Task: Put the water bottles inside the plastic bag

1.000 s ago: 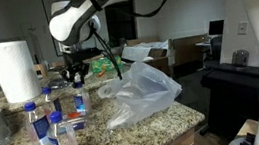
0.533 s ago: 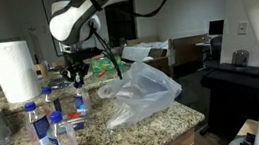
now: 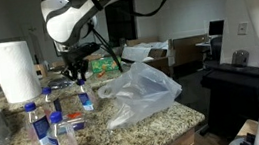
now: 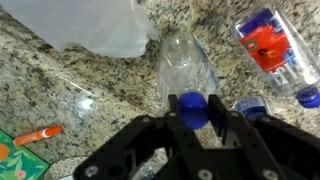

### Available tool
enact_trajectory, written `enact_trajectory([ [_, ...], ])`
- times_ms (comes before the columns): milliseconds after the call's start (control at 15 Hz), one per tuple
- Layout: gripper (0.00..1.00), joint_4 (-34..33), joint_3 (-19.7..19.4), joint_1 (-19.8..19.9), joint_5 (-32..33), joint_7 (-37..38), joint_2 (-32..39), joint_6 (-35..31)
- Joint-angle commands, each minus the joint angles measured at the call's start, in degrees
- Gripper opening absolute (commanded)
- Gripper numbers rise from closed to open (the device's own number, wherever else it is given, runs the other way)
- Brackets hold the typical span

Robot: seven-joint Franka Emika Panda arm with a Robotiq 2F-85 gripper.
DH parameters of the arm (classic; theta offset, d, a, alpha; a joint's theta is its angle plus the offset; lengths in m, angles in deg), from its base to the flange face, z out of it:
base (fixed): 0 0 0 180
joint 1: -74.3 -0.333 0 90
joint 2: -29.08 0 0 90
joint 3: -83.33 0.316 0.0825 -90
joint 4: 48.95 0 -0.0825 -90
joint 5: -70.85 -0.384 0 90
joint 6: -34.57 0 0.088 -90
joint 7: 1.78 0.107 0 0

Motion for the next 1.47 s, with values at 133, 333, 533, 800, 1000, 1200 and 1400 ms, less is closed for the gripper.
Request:
enact_trajectory([
  [133,0.12,-0.5,3.6,-2.1,-1.3,0.1,-3.8,13.5],
  [333,0.12,-0.9,3.5,-3.4,3.7,3.3,-4.6,20.5],
  [533,0.12,0.6,3.9,-3.6,5.9,4.6,-4.7,24.5],
  [800,0.12,1.8,4.3,-4.0,8.5,5.8,-4.0,28.0],
  [1000,0.12,1.0,5.3,-5.8,14.1,5.6,-3.3,31.7],
  [1200,0.12,0.5,6.9,-8.1,20.9,4.4,-2.6,36.5],
  [1400,0.12,1.9,8.9,-9.8,26.8,3.5,-2.0,39.4],
])
